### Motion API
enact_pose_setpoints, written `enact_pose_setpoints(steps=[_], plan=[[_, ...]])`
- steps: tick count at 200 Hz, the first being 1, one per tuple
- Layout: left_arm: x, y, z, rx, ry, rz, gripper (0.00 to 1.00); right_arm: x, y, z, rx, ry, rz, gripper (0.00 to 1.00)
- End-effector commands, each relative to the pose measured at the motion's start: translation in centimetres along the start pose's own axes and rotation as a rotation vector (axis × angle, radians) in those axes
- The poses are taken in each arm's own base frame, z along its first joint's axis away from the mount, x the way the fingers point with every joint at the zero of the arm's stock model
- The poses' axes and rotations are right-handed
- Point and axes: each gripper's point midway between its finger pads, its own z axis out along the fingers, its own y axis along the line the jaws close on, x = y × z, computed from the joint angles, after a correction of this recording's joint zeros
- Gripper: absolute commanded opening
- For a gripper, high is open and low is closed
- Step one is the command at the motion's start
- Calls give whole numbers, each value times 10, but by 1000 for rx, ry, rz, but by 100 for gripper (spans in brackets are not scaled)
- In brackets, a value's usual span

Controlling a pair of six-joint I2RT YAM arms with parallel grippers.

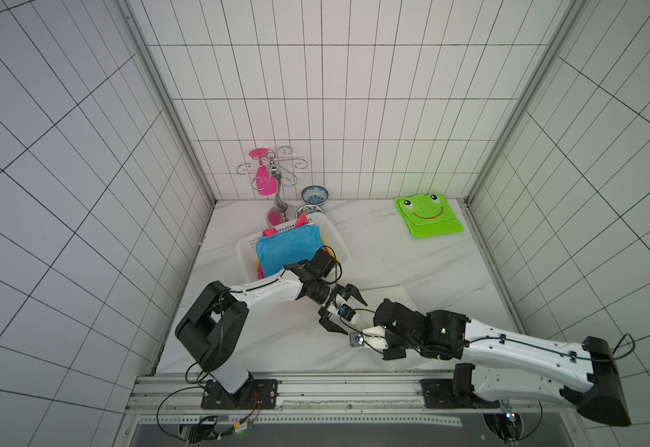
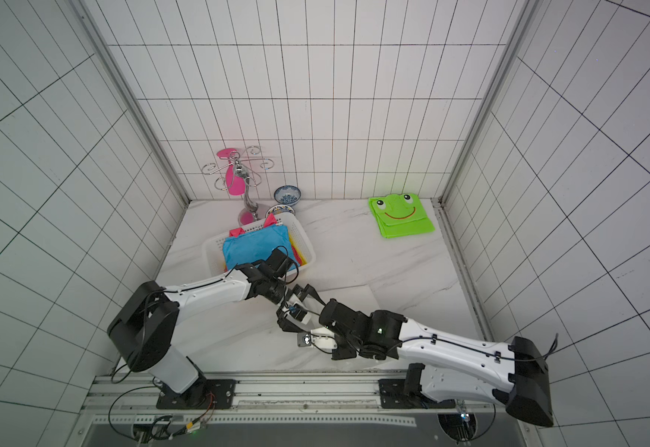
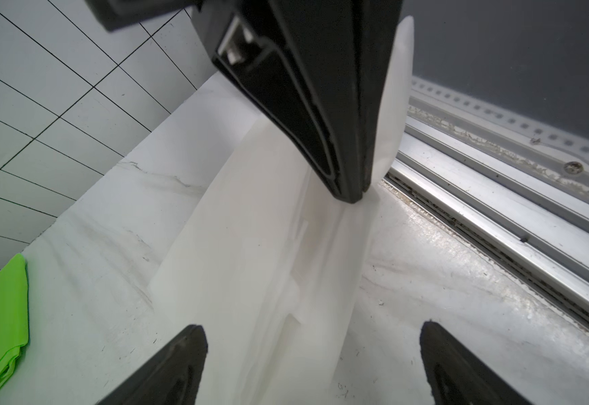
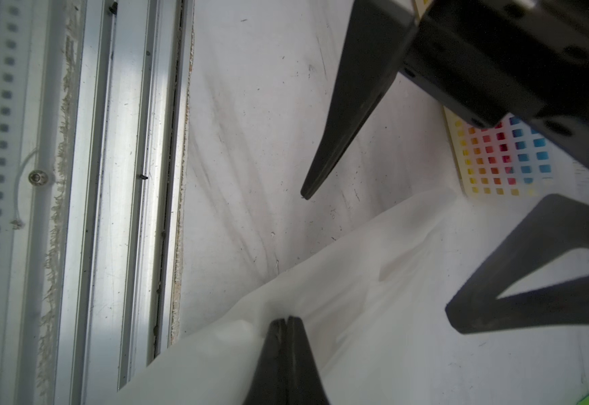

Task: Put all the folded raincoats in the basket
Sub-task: Pick up the raincoat from the center of the board.

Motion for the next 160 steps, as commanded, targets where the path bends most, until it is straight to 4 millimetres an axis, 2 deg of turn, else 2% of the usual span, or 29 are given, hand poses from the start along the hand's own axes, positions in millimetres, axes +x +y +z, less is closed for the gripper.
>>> enact_pose_setpoints(steps=[1, 34, 60, 78, 108, 114, 125, 131, 144, 160], plan=[[4, 13, 3, -21, 21, 14, 97, 0, -3, -3, 47, -16, -16, 0], [13, 23, 9, -11, 60, 17, 94, -7, -1, -8, 47, -48, -28, 0], [20, 31, 20, 1, 109, 4, 85, -13, 2, -11, 47, -63, -48, 0], [22, 32, 24, 7, 134, 2, 62, -11, 1, -9, 59, -50, -52, 0], [23, 31, 18, 1, 159, -17, 24, -7, -2, -10, 88, -54, 8, 0], [25, 30, 17, -4, 170, -14, 20, -9, -4, -12, 101, -62, 27, 0], [27, 30, 12, -21, 179, -11, 19, -10, -14, -15, 152, -72, 83, 0], [26, 32, 9, -32, 178, -16, 19, -10, -19, -17, 178, -76, 113, 3], [23, 40, 0, -69, 171, -50, 15, -9, -30, -23, 237, -77, 184, 35], [18, 53, -13, -129, 172, -113, 11, -8, -38, -30, 284, -89, 268, 55]])
